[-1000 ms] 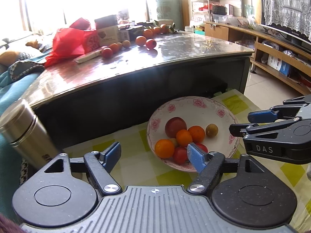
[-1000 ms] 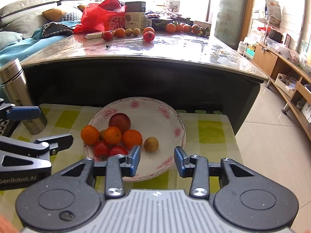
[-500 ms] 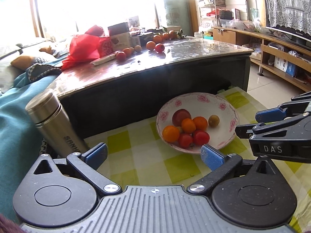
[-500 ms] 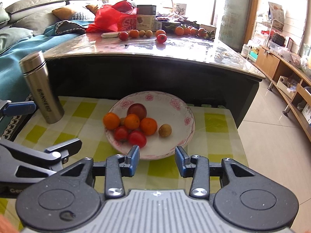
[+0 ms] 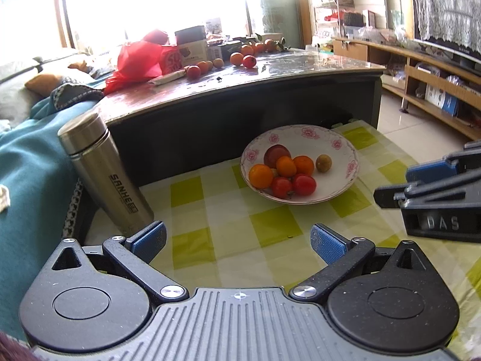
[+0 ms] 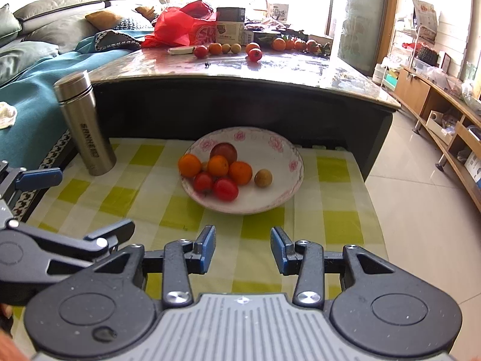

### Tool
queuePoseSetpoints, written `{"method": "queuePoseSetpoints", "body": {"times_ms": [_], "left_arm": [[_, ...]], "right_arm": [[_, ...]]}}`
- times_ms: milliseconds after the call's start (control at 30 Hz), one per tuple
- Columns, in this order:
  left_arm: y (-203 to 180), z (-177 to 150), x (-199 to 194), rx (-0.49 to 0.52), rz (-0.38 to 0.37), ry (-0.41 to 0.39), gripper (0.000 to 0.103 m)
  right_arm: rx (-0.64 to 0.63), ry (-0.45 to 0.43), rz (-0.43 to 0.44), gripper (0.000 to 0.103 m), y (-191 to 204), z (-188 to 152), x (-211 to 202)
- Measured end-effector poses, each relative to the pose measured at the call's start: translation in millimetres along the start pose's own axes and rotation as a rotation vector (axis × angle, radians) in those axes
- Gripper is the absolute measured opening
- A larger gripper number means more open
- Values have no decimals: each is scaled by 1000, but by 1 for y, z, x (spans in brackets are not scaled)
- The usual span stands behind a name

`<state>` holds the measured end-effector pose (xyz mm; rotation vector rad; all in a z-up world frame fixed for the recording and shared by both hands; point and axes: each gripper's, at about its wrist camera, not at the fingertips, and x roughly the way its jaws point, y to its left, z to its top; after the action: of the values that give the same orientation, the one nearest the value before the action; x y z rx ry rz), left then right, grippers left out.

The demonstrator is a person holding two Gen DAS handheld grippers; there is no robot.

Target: Organize fruits

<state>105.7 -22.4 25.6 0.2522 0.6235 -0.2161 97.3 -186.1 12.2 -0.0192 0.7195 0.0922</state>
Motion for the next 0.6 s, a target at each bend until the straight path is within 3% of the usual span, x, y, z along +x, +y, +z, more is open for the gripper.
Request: {"method": "queuePoseSetpoints", "body": {"times_ms": [600], "left_arm": [[-7, -25, -21, -25, -14, 29, 103]], "right_arm": [[4, 31, -3, 45, 8, -29, -24]]}}
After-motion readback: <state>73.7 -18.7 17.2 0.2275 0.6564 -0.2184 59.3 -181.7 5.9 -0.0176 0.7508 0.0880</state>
